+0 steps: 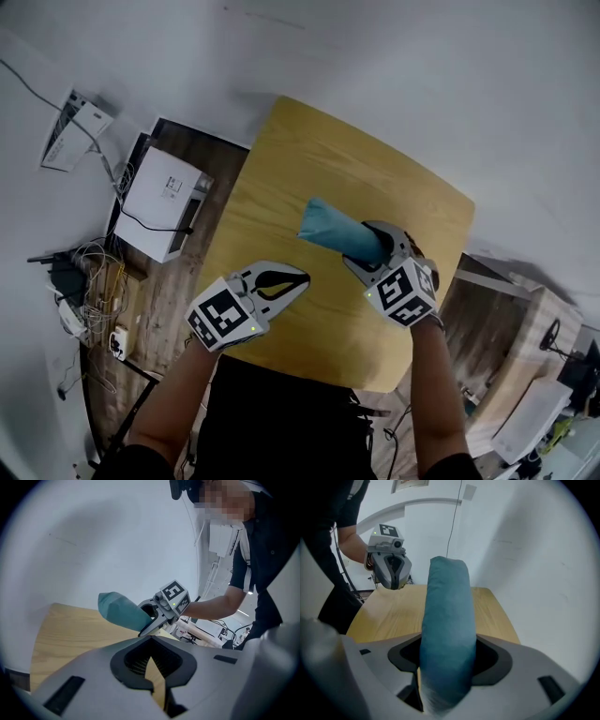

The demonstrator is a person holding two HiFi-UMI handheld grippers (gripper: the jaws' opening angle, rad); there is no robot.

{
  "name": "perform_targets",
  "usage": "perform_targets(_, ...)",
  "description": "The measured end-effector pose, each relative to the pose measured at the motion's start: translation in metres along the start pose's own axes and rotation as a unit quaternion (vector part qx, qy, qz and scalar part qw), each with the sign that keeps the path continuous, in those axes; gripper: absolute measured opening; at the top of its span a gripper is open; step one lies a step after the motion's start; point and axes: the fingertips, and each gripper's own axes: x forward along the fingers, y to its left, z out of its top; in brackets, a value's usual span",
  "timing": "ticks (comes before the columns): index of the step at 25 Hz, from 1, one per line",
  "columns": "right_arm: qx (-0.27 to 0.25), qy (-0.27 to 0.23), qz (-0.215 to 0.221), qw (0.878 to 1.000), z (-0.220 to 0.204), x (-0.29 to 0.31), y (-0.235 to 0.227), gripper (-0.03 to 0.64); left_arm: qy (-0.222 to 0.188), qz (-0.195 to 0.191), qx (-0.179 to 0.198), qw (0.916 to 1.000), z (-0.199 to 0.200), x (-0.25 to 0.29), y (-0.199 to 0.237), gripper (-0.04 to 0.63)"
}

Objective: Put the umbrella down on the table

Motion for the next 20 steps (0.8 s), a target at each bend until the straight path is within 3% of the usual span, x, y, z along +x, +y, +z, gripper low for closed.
perform_targets(6,-0.047,0.043,0.021,0.998,-0.007,0.026,0.001,0.301,0.018,-0.004,-0.001,0.9998,-0.014,0.007,0.002,0.008)
perform_targets(20,-0.064,0.073,0.054,0.994,-0.022,0.060,0.011,0.301,0.019,0.012,-0.018,0.9996,-0.030,0.000,0.010,0.008)
